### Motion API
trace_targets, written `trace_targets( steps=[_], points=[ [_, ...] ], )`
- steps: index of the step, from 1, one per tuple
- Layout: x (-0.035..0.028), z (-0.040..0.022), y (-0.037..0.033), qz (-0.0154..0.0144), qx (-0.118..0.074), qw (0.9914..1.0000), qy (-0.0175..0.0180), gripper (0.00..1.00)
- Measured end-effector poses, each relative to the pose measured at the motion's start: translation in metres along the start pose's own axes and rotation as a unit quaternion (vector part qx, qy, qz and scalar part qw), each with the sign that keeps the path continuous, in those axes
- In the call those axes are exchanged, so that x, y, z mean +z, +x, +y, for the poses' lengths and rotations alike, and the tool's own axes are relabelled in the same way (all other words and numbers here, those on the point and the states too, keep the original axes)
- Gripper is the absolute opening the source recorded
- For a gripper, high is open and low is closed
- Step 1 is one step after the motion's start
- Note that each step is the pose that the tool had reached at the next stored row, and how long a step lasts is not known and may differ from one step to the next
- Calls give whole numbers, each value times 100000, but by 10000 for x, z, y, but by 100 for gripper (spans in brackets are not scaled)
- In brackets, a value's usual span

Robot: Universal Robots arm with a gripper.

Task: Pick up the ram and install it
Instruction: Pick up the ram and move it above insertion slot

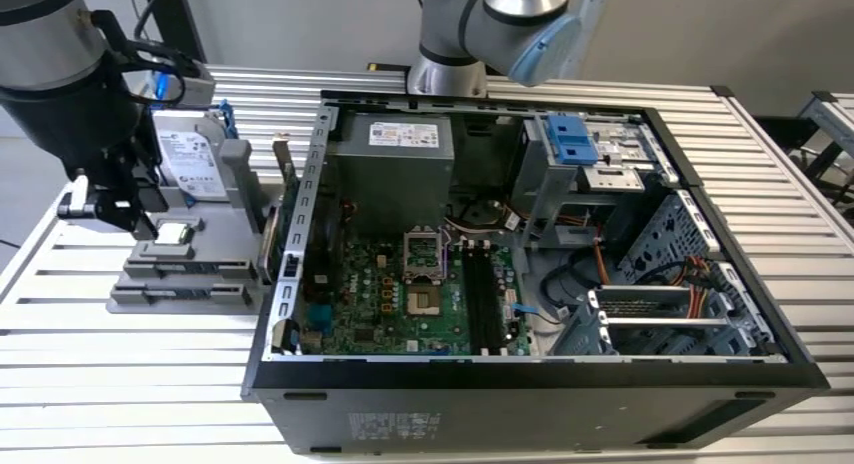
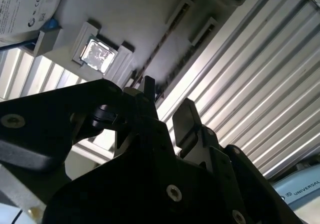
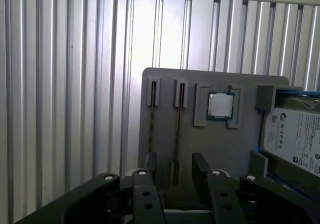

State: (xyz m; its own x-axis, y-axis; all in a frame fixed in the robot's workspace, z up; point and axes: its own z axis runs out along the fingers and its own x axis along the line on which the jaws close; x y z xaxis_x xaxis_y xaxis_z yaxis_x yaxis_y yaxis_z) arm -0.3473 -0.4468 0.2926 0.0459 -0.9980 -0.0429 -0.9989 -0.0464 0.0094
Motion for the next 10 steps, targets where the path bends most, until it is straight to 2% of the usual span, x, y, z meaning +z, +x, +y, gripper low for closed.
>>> trace_targets(
  steps=[10],
  points=[
    [174,-3,25,-1,724,99997,8,100]
  ],
)
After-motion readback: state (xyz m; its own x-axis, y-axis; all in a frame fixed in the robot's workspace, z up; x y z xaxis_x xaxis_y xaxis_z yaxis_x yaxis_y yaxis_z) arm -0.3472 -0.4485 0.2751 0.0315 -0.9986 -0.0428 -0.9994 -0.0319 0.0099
